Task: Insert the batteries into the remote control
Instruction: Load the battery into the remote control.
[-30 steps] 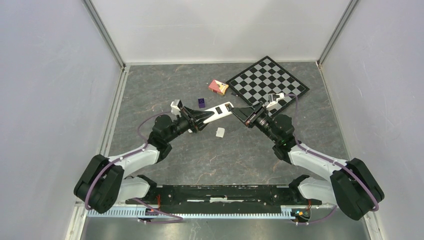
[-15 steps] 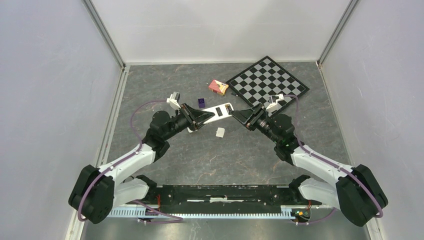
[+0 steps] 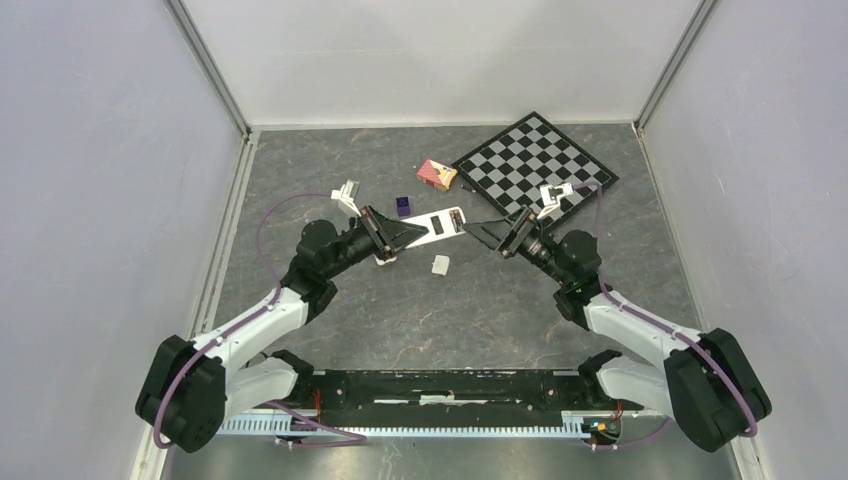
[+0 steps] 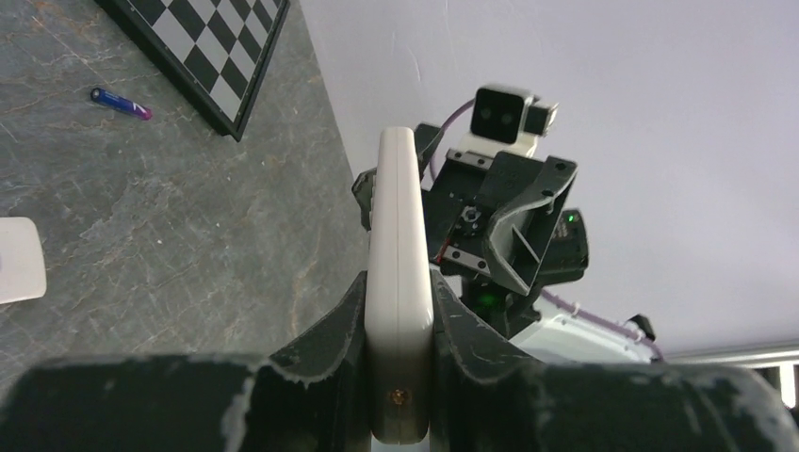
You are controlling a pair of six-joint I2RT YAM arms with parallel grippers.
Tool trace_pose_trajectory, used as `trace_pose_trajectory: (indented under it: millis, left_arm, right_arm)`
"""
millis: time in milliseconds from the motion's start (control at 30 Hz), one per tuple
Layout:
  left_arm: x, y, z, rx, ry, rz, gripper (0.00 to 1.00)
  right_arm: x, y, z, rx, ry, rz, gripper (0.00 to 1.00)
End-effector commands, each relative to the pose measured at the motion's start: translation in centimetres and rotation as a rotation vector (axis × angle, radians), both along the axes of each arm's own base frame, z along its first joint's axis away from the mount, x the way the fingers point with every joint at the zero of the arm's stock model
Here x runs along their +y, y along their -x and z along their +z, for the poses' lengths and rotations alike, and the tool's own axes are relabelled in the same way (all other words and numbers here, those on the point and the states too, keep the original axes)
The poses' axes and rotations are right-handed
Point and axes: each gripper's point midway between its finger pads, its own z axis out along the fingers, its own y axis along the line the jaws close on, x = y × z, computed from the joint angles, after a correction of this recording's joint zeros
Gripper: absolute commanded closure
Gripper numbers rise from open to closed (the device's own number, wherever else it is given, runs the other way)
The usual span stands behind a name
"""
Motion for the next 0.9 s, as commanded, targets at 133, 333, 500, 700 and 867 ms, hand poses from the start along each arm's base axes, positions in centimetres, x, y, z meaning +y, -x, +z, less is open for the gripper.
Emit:
trace_pose_trajectory:
  millis: [133,333,500,700,867]
  left_arm:
    - [-1.0,1.6,1.9,-0.210,-0.075,-0.179,0.98]
    - [-1.7,2.8,1.8,-0.285,-0.111,-0.306,0.98]
    - [-1.8,3.1,2.1,-0.338,-0.129,-0.329,0.98]
    - [-1.8,4.4,2.6,-0.398,-0.138,-0.405,0.98]
    - [-1.7,5.1,2.5,-0.415,-0.142,-0.440,0.98]
  right_arm:
    - [0.8,-1.5,-0.4,-0.218,0.384,0.069,0.34]
    - [0.7,-0.8,0.8,-0.358,0.505,0.151,0.34]
    - [1.3,1.7,0.6,-0.453,0.529,0.322,0.30]
    - [1.0,4.6,-0.1,-0.534,0.535,0.461,0.28]
    - [0.7,5.2,0.3,-0.555,0.515,0.465,0.32]
